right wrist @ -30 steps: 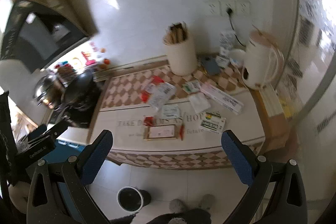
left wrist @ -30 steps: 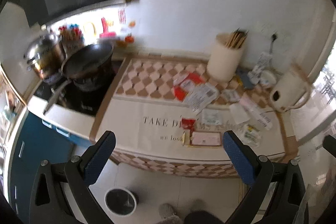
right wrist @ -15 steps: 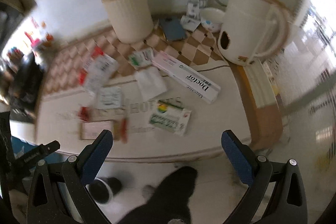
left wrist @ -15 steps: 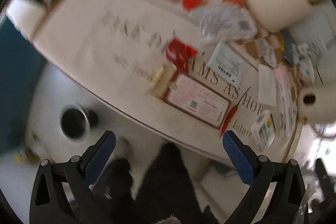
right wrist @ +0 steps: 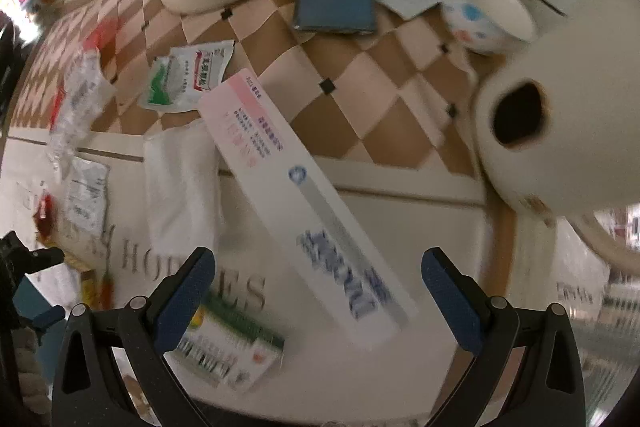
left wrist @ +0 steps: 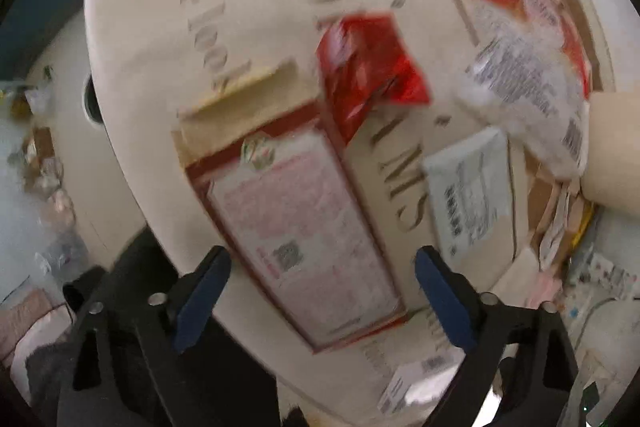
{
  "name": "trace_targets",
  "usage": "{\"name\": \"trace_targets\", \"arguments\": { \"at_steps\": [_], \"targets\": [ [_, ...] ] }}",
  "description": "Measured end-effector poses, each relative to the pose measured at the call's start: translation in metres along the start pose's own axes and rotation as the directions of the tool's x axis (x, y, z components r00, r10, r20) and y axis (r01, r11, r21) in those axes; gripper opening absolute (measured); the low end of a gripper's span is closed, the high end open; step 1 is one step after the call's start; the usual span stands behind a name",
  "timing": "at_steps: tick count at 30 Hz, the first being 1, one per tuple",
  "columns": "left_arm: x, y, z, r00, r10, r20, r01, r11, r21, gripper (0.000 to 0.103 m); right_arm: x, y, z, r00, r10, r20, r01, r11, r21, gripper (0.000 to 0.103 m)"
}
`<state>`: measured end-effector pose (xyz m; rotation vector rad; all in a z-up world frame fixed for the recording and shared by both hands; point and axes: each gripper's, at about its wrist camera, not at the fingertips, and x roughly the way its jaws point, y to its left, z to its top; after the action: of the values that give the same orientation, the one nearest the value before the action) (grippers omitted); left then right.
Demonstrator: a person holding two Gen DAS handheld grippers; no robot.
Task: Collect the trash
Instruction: 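Grasp the brown medicine box with the left tool while the right tool grasps the Dental Doctor toothpaste box, then carry both boxes toward the white trash bin on the floor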
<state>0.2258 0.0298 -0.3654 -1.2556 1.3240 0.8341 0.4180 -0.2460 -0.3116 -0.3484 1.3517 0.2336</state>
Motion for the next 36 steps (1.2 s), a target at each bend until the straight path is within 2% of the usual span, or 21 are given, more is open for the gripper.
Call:
{"name": "trace_targets", "arguments": {
  "at_steps": [1,2,4,6,8,9,12,14,16,19,22,24,27,29,32,36],
  "targets": [
    [-0.003,-0.004,-0.001,1.0,0.023,0.017,-0.024,0.999,0.027,0.077,0.009,0.001,0.005,1.0,-0.002,-0.012,0.002,1.0,-0.013,0.103],
    [-0.006,-0.009,-0.002,0.998,0.058,0.038,-0.061,0.995,0.075,0.073,0.015,0.002,0.008,1.0,0.0,-0.021,0.0,1.0,-0.023,0.103],
    [-0.012,-0.016,-0.007,0.993,0.092,0.07,-0.102,0.981,0.162,0.071,0.029,0.005,0.013,0.999,0.0,-0.048,-0.002,0.999,-0.047,0.101],
    [-0.017,-0.028,-0.014,0.985,0.128,0.118,-0.157,0.949,0.274,0.071,0.037,0.007,0.014,0.998,0.009,-0.068,-0.014,0.997,-0.07,0.093],
    [-0.021,-0.037,-0.023,0.977,0.153,0.149,-0.199,0.901,0.384,0.07,0.043,0.009,0.011,0.996,0.011,-0.087,-0.019,0.996,-0.09,0.071],
    [-0.022,-0.042,-0.028,0.977,0.156,0.144,-0.203,0.88,0.428,0.07,0.046,0.008,0.009,0.995,-0.003,-0.096,-0.006,0.995,-0.095,0.066],
    [-0.027,-0.064,-0.042,0.973,0.172,0.153,-0.228,0.813,0.535,0.07,0.045,0.001,0.0,0.995,0.019,-0.102,-0.025,0.998,-0.054,0.061],
    [-0.029,-0.068,-0.045,0.971,0.181,0.158,-0.239,0.808,0.539,0.07,0.045,-0.006,-0.01,0.991,0.05,-0.125,-0.053,0.998,-0.025,0.059],
    [-0.023,-0.067,-0.046,0.973,0.192,0.129,-0.231,0.824,0.517,0.071,0.046,-0.007,-0.02,0.986,0.083,-0.146,-0.086,0.996,-0.014,0.059],
    [-0.026,-0.074,-0.045,0.971,0.197,0.137,-0.239,0.834,0.497,0.071,0.045,-0.004,-0.03,0.981,0.117,-0.155,-0.12,0.993,-0.013,0.059],
    [-0.028,-0.071,-0.041,0.971,0.19,0.142,-0.236,0.84,0.489,0.07,0.047,0.002,-0.034,0.984,0.106,-0.143,-0.112,0.993,-0.038,0.06],
    [-0.03,-0.069,-0.045,0.969,0.186,0.162,-0.243,0.83,0.503,0.065,0.05,0.006,-0.032,0.987,0.089,-0.137,-0.097,0.994,-0.056,0.06],
    [-0.035,-0.08,-0.057,0.946,0.22,0.239,-0.317,0.786,0.531,0.064,0.052,0.016,-0.029,0.992,0.06,-0.112,-0.07,0.994,-0.088,0.059],
    [-0.041,-0.092,-0.066,0.927,0.233,0.295,-0.363,0.757,0.543,0.063,0.052,0.024,-0.029,0.995,0.042,-0.09,-0.051,0.993,-0.103,0.053],
    [-0.064,-0.101,-0.08,0.891,0.229,0.391,-0.426,0.718,0.55,0.062,0.051,0.027,-0.034,0.997,0.035,-0.064,-0.041,0.995,-0.093,0.053],
    [-0.091,-0.122,-0.097,0.852,0.197,0.485,-0.47,0.694,0.545,0.06,0.035,0.014,-0.043,0.999,0.042,-0.017,-0.043,0.996,-0.075,0.052]
  ]
}}
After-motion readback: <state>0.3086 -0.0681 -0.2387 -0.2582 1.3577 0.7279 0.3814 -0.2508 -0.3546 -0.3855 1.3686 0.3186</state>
